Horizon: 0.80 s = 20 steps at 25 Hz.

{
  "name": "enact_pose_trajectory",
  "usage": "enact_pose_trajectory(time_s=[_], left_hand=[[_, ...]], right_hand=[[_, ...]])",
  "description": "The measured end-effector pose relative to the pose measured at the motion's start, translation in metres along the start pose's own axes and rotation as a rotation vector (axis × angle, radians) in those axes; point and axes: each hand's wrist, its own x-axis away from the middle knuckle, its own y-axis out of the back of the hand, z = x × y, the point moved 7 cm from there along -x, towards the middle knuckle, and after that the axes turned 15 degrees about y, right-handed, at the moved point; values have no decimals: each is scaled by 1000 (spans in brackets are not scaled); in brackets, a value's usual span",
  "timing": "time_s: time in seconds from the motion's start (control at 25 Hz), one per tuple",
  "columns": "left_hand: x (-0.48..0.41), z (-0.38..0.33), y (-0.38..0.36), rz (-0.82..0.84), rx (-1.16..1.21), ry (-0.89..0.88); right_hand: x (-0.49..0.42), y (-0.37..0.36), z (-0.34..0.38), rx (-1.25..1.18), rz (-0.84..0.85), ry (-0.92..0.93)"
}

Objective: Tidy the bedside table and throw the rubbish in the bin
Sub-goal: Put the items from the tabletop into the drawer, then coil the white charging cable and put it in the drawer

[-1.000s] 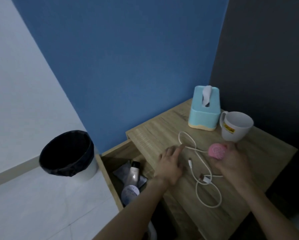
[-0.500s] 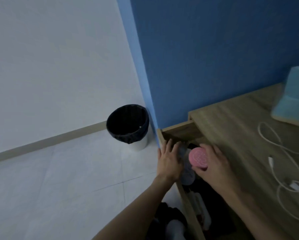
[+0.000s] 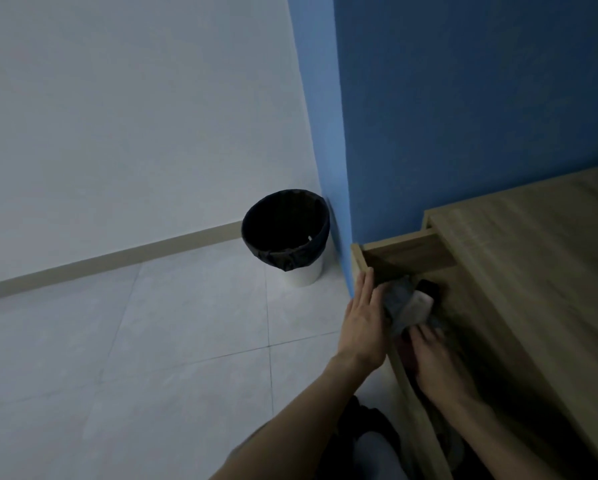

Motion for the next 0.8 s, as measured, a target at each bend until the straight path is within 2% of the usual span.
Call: enact_pose_trajectory(time_s=[0.08,0.16,0.28,0.36,0.44,0.52,0.6,0.68,0.8], left_hand=[[0,-3,-1,7,4,-6],[1,-4,0,23,22,1],[-3,-5,1,30,30,21],[-6,-7,-1,36,11,14],[-7,-13,-6,31,-21,-10],[-9,-17,-7,1,-45,-7],[-11,-24,-12,-4,-85,-5],[-12,-24,-14,-7,-102,5],[-10,-33,-13,22,-61,52]], right_hand=[[6,17,10,23,6,21],[12,41,16,28,-64,-11],[40,112,16,-203,-395,-22],[81,161,1,-122,-648,-84],[127,192,-25,22,-801,-199],[162,196,-68,95,-754,-431],[184,187,-108,56,-569,-610],[186,184,-121,-51,-492,-580],[187,198,-122,-234,-550,-529]])
